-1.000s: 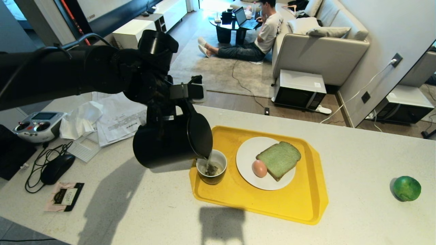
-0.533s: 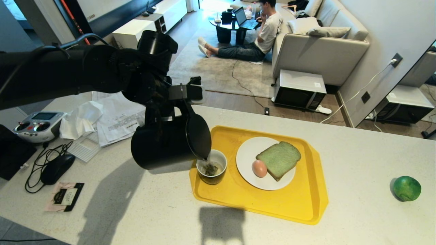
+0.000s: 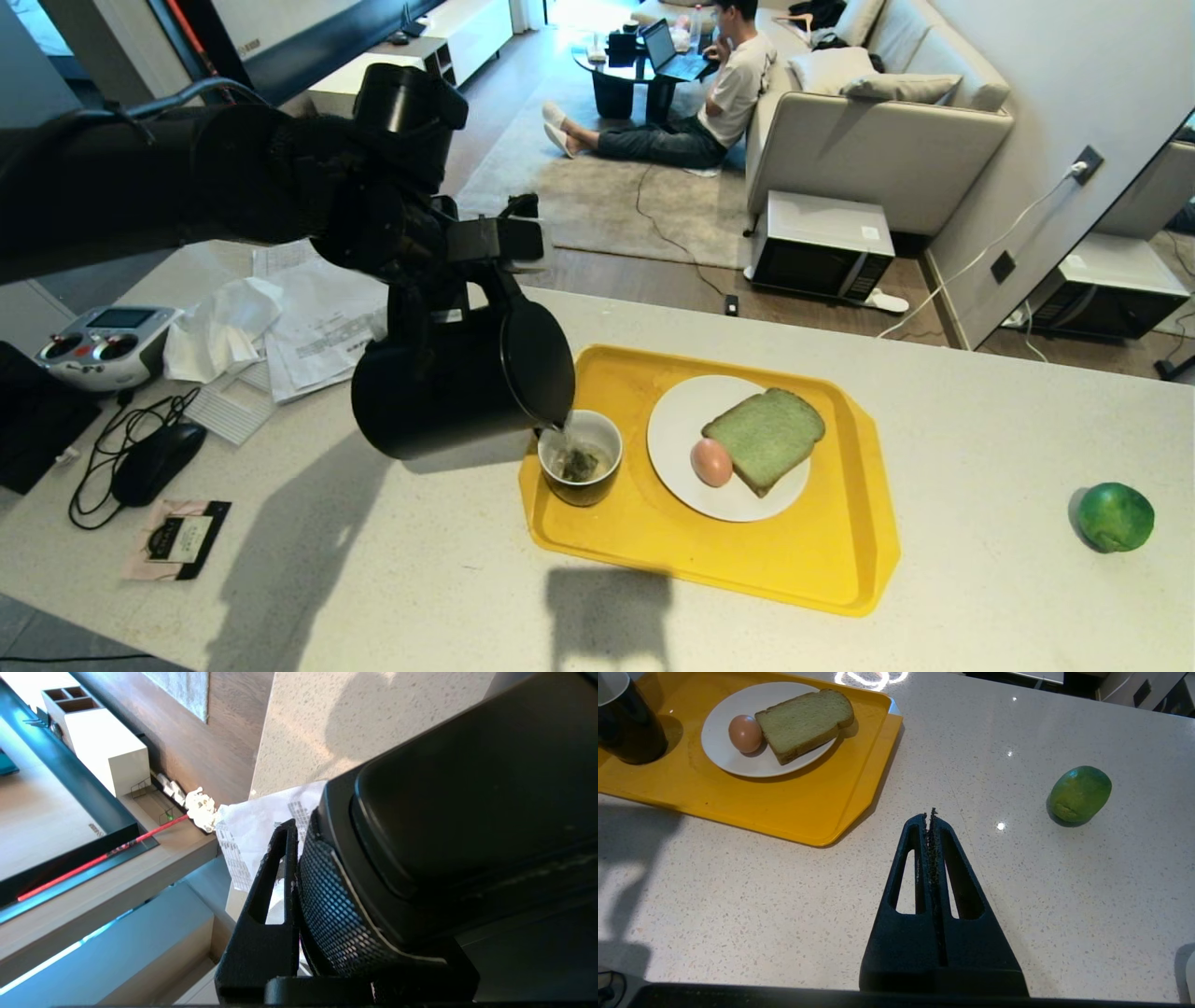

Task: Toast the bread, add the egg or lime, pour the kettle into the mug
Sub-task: Pour water into a cup, then put the kettle back

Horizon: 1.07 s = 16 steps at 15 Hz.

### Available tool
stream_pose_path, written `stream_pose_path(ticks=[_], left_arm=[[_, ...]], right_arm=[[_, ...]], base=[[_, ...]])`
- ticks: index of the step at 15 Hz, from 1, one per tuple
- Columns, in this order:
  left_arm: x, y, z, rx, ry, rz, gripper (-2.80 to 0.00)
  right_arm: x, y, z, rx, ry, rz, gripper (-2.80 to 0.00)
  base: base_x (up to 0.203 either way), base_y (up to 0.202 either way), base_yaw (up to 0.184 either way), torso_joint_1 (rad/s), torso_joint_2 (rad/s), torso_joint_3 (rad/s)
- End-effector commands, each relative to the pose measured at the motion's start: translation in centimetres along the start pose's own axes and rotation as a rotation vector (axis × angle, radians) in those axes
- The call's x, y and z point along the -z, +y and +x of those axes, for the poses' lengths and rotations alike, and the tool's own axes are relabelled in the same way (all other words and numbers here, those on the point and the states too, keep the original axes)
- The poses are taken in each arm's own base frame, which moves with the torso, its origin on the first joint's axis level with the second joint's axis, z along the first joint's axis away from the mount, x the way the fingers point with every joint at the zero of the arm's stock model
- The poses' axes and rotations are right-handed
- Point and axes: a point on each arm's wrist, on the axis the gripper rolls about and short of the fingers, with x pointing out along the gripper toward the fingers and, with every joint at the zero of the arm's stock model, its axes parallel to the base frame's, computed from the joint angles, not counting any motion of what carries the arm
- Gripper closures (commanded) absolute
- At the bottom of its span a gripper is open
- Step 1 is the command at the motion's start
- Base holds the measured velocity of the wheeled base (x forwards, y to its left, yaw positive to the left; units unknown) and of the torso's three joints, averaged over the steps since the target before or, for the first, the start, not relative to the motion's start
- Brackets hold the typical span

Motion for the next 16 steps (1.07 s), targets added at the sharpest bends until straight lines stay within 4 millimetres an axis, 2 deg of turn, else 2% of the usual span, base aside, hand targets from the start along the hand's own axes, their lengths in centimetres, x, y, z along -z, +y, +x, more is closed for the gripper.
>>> stream_pose_path(ticks=[1, 9, 16], left_arm=[[0.3, 0.5, -0.9, -0.016, -0.015, -0.008, 0.00], [2.5, 2.1, -2.7, -0.039, -0.067, -0.124, 0.00], [8.3, 4.6, -5.4, -0.052, -0.163, -0.347, 0.00]], right_arm=[[0.0, 0.0, 0.0, 0.000, 0.002, 0.001, 0.00], [0.0, 0.0, 0.0, 0.000, 0.002, 0.000, 0.00], [0.0, 0.0, 0.0, 0.000, 0.002, 0.001, 0.00]], base=[[0.000, 0.000, 0.000, 0.000, 0.00, 0.000], [0.000, 0.000, 0.000, 0.000, 0.00, 0.000], [0.000, 0.000, 0.000, 0.000, 0.00, 0.000]])
